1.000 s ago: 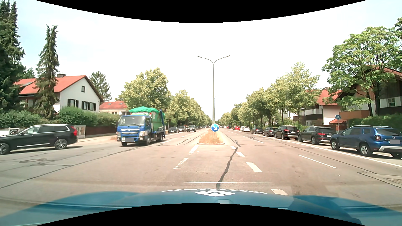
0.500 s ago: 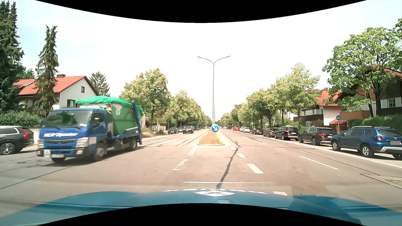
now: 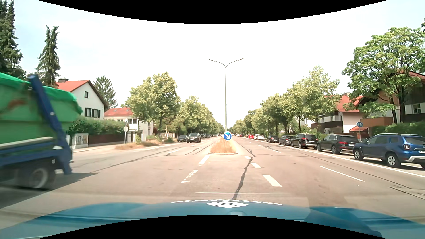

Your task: Follow the waypoints while adhering to traffic rules and regulations

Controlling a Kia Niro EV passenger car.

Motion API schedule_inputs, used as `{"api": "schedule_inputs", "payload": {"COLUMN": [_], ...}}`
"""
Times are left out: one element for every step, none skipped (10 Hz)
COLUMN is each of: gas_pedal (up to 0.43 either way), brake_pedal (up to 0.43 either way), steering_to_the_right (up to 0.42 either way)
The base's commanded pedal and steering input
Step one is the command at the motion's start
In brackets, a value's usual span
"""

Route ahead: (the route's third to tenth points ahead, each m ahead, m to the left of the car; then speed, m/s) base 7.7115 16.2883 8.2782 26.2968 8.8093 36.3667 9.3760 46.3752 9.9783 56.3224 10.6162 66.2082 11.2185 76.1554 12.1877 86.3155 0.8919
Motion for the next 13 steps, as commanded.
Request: {"api": "schedule_inputs", "payload": {"gas_pedal": [0.130,0.130,0.130,0.130,0.130,0.130,0.138,0.150,0.169,0.177,0.189,0.189,0.189], "brake_pedal": [0.000,0.000,0.000,0.000,0.000,0.000,0.000,0.000,0.000,0.000,0.000,0.000,0.000], "steering_to_the_right": [-0.004,-0.006,-0.010,-0.015,-0.028,-0.043,-0.064,-0.086,-0.118,-0.156,-0.182,-0.214,-0.239]}}
